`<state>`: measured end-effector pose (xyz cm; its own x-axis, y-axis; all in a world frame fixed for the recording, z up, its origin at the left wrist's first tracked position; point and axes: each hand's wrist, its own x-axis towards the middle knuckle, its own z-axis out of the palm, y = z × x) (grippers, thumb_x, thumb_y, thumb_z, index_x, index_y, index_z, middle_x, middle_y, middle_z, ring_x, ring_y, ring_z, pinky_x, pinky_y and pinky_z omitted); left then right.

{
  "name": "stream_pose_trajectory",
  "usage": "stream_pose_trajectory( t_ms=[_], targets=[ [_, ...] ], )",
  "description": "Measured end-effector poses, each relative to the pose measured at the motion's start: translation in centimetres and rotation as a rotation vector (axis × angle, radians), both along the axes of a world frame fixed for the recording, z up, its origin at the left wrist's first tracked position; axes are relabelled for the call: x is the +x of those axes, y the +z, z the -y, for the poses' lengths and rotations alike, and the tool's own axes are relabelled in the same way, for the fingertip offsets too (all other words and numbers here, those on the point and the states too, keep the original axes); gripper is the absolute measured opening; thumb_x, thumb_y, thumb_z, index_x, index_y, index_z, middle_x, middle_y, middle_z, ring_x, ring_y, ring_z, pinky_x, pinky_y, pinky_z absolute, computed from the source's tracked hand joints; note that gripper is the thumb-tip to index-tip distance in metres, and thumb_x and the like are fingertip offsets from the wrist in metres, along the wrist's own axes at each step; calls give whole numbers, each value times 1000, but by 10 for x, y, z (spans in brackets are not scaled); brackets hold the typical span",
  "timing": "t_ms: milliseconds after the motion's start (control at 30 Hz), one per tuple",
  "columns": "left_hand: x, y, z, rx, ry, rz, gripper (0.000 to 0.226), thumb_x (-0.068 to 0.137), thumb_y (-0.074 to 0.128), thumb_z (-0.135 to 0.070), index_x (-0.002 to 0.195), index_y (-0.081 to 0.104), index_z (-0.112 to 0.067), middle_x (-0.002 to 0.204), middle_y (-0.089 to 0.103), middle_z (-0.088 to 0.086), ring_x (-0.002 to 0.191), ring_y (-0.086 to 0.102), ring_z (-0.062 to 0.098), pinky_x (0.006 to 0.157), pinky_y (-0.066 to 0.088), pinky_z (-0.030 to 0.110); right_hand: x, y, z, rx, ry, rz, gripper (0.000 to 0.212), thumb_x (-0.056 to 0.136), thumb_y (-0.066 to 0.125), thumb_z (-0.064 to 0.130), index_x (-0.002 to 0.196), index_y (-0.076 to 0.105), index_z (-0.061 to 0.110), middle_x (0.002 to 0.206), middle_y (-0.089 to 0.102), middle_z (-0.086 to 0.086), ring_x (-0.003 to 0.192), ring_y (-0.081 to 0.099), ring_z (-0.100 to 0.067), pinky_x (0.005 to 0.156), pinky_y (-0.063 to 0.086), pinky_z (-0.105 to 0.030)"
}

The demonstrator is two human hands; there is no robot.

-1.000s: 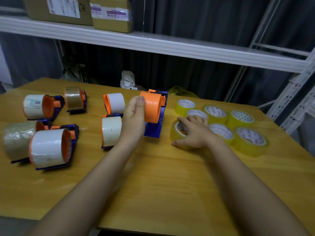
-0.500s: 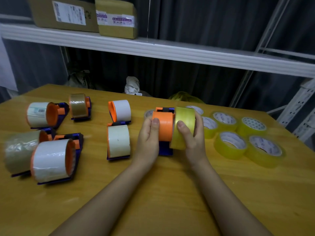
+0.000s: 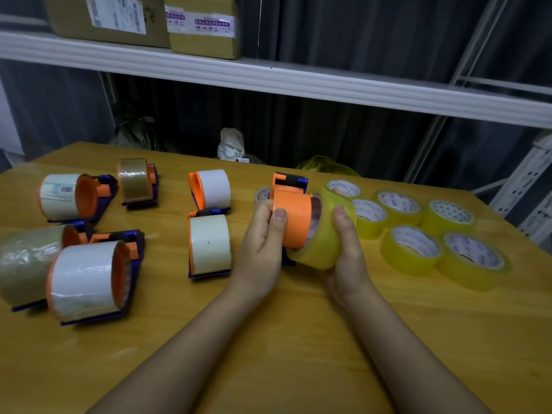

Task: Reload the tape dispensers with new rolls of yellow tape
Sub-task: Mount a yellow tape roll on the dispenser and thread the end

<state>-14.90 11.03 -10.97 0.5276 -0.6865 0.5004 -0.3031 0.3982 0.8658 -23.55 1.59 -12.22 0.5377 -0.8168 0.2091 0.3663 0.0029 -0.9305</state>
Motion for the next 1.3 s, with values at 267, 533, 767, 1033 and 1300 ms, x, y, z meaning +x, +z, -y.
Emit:
stream_pose_trajectory(
  t_ms=[267, 533, 767, 1033, 1300],
  targets=[
    [3, -3, -2, 14, 72, 107, 28, 96, 32, -33, 89, 49, -11, 67, 47, -9, 60, 45, 1, 55, 37, 13, -3, 3, -1, 28, 72, 11, 59, 84, 54, 47, 127, 57, 7, 117, 67, -16, 105, 66, -28, 82, 57, -36],
    [2, -5, 1, 91, 119, 66, 28, 95, 33, -39, 94, 51, -19, 78, 54, -1, 68, 53, 10, 63, 44, 26, 2, -4, -7, -85, 44, -33, 90, 63, 74, 69, 139, 39, 35, 127, 62, -6, 114, 62, -28, 97, 47, -58],
    [1, -5, -1, 139, 79, 59, 22, 100, 31, -34, 94, 49, -23, 81, 55, -1, 72, 54, 7, 66, 45, 27, 3, -7, -14, -211, -62, -102, 76, 72, 59, 64, 139, 33, 39, 134, 54, -3, 119, 57, -21, 100, 48, -46],
    [-7, -9, -1, 65, -75, -12, 30, 95, 29, -40, 100, 53, -23, 88, 60, -5, 84, 57, 9, 78, 47, 21, 3, -9, -13, -176, -85, -51, 78, 72, 67, 66, 139, 40, 36, 138, 52, -9, 127, 51, -28, 106, 40, -56],
    [-11, -5, -7, 87, -270, 77, 37, 95, 32, -49, 115, 52, -25, 107, 60, -3, 104, 57, 4, 89, 44, 18, 0, -1, -26, -33, -18, 26, 99, 69, 74, 62, 142, 39, 5, 130, 58, -20, 123, 54, -35, 108, 37, -58]
  ],
)
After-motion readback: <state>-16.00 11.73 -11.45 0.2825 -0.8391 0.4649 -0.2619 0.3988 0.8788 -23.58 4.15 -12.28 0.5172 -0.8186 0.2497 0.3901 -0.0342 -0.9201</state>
